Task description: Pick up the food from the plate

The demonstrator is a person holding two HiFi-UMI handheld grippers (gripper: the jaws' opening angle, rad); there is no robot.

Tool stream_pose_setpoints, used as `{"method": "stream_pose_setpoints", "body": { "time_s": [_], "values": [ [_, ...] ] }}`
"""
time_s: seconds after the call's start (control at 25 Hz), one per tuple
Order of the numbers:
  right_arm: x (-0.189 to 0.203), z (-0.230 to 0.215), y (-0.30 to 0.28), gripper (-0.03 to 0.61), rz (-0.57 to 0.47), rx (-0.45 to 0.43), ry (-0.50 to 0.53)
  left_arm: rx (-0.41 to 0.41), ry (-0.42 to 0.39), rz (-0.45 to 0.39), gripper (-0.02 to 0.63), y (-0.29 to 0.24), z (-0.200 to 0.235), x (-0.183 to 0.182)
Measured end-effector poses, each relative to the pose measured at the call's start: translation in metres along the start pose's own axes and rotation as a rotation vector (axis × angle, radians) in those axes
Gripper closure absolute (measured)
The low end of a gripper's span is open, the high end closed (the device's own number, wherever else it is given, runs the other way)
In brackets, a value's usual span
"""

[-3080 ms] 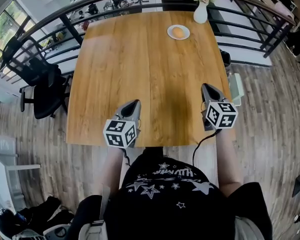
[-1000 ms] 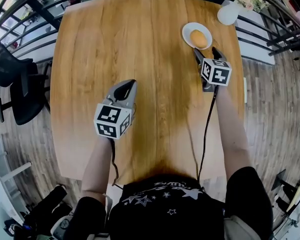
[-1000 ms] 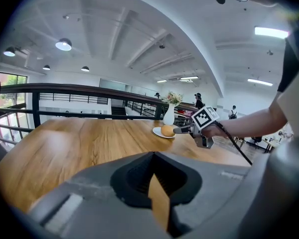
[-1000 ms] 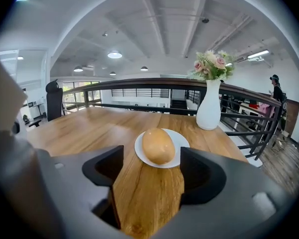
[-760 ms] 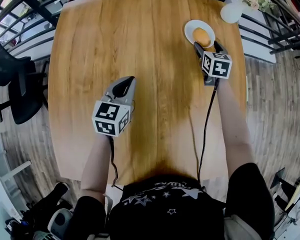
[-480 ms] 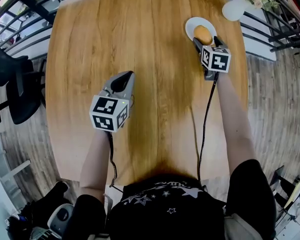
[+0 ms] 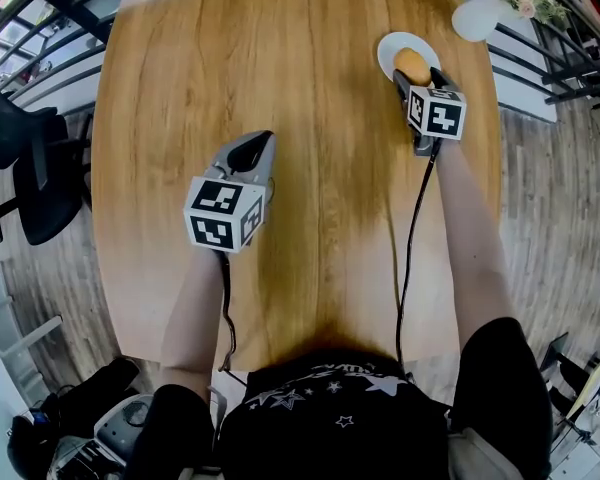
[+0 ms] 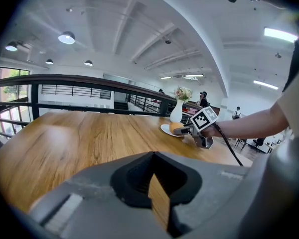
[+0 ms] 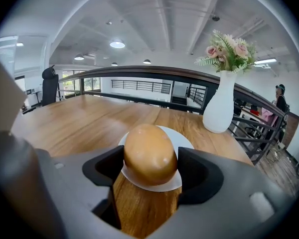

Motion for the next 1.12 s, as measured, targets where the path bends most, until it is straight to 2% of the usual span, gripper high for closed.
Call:
{"method": "stream_pose_setpoints", "body": {
  "time_s": [0.28, 0.56, 1.12],
  "values": [
    [-0.004, 0.000, 0.000, 0.242, 0.017, -0.017, 0.035, -0.002, 0.014, 0.003, 0.615, 0.001, 0.001, 0.000],
    [-0.015, -0.003, 0.014, 0.242, -0.019, -0.014, 0.034, -0.009, 0.009, -0.007, 0.615, 0.008, -0.006, -0.007],
    [-0.036, 0.016, 0.095, 0.244, -0.157, -0.052, -0.093, -0.016, 0.000, -0.062, 0.615, 0.056, -0.028, -0.026]
  ]
}}
Point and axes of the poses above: the fingertips, and each gripper's own axes: y backward along the fingers, z to its left, x out of its underside, the point moved 10 cm from there along y, backward along the fingers, and after that the axes turned 2 degrees about y, right-handed, at the moved point
